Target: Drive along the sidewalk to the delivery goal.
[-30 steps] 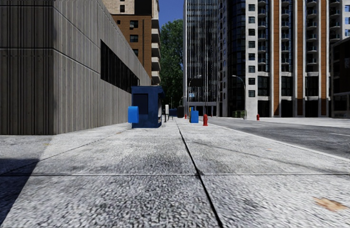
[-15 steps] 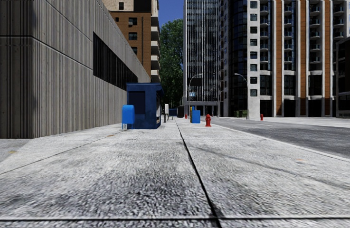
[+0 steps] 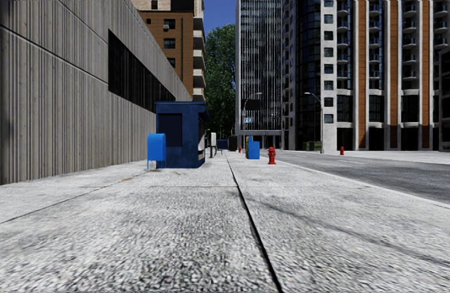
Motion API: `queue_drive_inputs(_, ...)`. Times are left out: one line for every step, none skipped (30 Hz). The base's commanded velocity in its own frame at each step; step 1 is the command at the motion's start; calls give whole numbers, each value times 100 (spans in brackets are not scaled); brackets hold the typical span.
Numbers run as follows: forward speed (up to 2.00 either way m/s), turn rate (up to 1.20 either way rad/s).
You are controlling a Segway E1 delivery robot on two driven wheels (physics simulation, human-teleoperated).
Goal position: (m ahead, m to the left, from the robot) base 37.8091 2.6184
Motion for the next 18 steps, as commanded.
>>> queue_drive_inputs(200,0)
queue_drive_inputs(200,0)
queue_drive_inputs(200,0)
queue_drive_inputs(200,0)
queue_drive_inputs(200,0)
queue_drive_inputs(200,0)
queue_drive_inputs(200,0)
queue_drive_inputs(200,0)
queue_drive_inputs(200,0)
queue_drive_inputs(200,0)
queue_drive_inputs(200,0)
queue_drive_inputs(200,0)
queue_drive_inputs(200,0)
queue_drive_inputs(200,0)
queue_drive_inputs(200,0)
queue_drive_inputs(200,0)
queue_drive_inputs(200,0)
queue_drive_inputs(200,0)
